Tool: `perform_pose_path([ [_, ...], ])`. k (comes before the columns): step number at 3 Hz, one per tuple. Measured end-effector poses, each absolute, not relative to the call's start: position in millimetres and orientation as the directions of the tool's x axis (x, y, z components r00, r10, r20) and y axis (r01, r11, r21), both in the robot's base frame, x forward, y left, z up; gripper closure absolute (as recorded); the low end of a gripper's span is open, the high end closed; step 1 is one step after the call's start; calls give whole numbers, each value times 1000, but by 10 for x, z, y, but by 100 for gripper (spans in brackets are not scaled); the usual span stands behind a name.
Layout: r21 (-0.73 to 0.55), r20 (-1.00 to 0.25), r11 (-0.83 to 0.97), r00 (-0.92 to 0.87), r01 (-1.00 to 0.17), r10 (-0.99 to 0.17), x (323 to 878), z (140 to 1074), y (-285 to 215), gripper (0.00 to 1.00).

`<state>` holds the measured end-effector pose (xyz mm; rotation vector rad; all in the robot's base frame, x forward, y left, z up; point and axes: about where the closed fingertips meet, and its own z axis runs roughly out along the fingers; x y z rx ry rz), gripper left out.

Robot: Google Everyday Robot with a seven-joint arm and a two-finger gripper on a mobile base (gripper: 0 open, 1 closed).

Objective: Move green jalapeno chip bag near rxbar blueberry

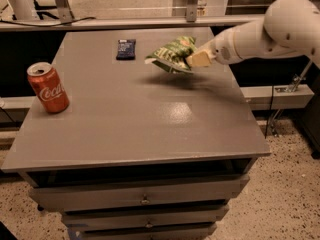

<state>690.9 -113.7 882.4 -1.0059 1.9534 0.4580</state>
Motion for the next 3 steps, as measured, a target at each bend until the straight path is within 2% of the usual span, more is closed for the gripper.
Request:
perform_pose_path([
  [1, -43, -843, 588, -286, -808, -455, 7511, 8684, -955, 100],
  [3, -72, -875, 540, -207, -838, -438, 8185, 8829, -583, 100],
])
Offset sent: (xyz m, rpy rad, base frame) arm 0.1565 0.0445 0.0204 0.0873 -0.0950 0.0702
